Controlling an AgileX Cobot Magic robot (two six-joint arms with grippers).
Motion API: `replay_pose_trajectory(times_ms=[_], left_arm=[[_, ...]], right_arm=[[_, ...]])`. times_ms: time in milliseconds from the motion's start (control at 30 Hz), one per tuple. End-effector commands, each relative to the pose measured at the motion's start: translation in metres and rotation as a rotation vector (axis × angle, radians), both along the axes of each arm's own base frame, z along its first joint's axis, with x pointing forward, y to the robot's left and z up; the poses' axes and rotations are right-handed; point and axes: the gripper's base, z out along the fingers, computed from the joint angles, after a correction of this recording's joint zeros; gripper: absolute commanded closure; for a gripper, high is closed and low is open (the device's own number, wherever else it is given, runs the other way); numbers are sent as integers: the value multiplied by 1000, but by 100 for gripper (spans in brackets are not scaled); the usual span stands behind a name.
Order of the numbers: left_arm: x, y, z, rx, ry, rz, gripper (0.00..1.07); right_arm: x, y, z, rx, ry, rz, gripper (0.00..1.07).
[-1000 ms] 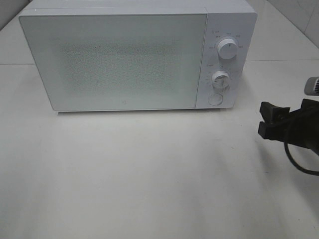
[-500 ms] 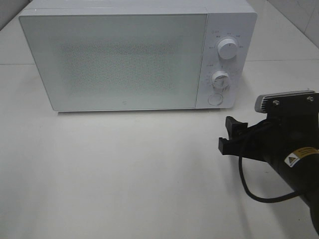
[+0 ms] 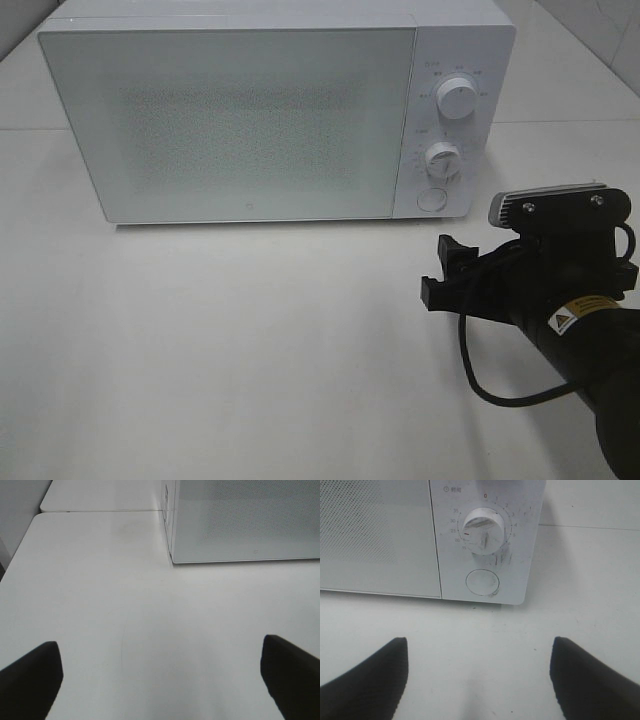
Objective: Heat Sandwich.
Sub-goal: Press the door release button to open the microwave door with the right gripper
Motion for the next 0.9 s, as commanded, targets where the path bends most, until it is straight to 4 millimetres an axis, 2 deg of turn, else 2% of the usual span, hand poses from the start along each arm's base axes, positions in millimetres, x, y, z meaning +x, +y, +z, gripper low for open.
replay_pose_trajectory(times_ms=[33, 167, 300, 400, 467, 500, 600, 633, 700, 800, 900], left_arm=[[-4, 0, -1, -3, -25, -1, 5], [-4, 0, -1, -3, -25, -1, 5], [-4, 0, -1, -3, -25, -1, 5], [-4, 0, -1, -3, -25, -1, 5], [-4, 0, -1, -3, -25, -1, 5], [-4, 0, -1, -3, -25, -1, 5], [-4, 0, -1, -3, -25, -1, 5], [-4, 0, -1, -3, -25, -1, 5], [-4, 0, -1, -3, -25, -1, 5], [-4, 0, -1, -3, -25, -1, 5], [-4, 0, -1, -3, -25, -1, 5]], right_arm=[[2, 2, 2, 22, -25, -5, 31], [2, 2, 3, 157, -18, -54, 31], [2, 2, 3, 376, -3, -133, 31], [2, 2, 3, 454, 2, -160, 31], [2, 2, 3, 593, 12, -208, 31], [2, 2, 3, 593, 12, -208, 31], [2, 2, 3, 780, 27, -274, 31], [2, 2, 3, 899, 38, -317, 31], [2, 2, 2, 948, 44, -336, 31], [2, 2, 2, 1173, 65, -417, 32], [2, 2, 2, 1263, 72, -449, 34]])
